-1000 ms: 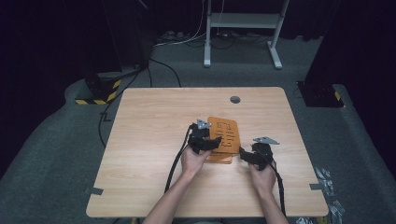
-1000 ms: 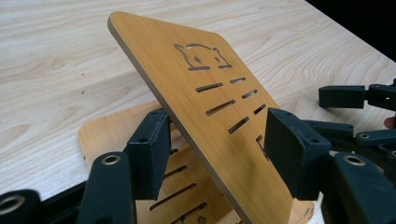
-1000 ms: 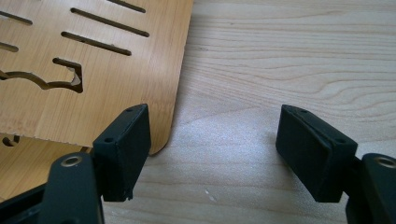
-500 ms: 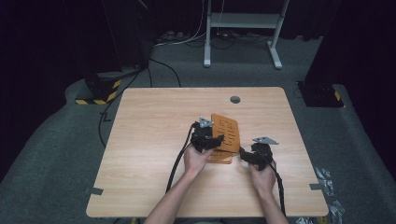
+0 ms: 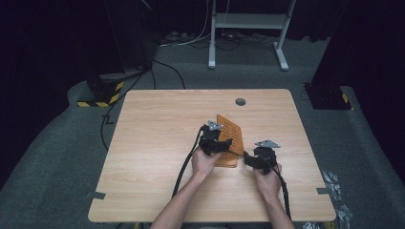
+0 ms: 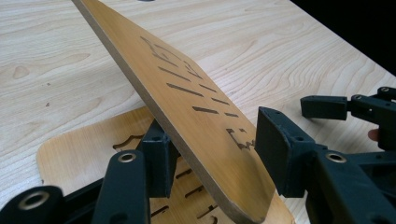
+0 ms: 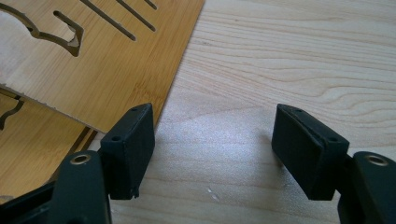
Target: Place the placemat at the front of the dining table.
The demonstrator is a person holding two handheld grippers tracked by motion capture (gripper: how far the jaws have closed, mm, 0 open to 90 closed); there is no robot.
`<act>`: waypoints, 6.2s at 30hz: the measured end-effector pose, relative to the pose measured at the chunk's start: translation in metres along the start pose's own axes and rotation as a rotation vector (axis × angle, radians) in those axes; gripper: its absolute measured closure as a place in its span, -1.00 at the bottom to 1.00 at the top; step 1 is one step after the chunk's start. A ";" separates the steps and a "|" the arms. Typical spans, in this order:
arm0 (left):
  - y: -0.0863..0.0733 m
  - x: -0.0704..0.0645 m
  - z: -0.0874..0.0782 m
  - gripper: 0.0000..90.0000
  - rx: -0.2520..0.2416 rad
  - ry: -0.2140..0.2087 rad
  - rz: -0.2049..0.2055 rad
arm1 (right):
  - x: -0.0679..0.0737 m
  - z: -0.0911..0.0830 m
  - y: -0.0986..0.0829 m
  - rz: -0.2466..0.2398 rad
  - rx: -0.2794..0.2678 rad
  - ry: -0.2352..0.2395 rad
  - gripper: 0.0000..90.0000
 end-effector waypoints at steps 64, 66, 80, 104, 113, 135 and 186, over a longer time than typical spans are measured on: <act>0.007 -0.031 -0.012 0.91 -0.027 -0.199 -0.072 | -0.009 -0.001 -0.003 0.032 0.007 -0.041 -0.43; 0.007 -0.031 -0.012 0.91 -0.024 -0.197 -0.067 | -0.010 -0.001 -0.003 0.032 0.007 -0.042 -0.43; 0.013 -0.029 -0.027 0.91 -0.057 -0.199 -0.061 | -0.011 -0.002 -0.004 0.035 0.010 -0.047 -0.44; 0.018 -0.022 -0.051 0.91 -0.097 -0.185 -0.018 | -0.010 -0.002 -0.004 0.041 0.008 -0.049 -0.44; 0.020 -0.015 -0.066 0.91 -0.121 -0.187 -0.025 | -0.010 -0.002 -0.004 0.042 0.008 -0.049 -0.45; 0.022 0.001 -0.088 0.91 -0.163 -0.176 -0.043 | -0.010 -0.002 -0.004 0.042 0.007 -0.048 -0.44; 0.031 0.032 -0.125 0.91 -0.240 -0.120 -0.065 | -0.010 -0.002 -0.004 0.039 0.010 -0.045 -0.44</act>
Point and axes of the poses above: each handheld gripper's, and its own axes: z roughly forward along the jaws, y roughly out of its top, x roughly to its left, the point moved 6 cm from there along z, roughly forward along the jaws, and after that the axes turned 7 degrees about -z, right-handed, at the moved point
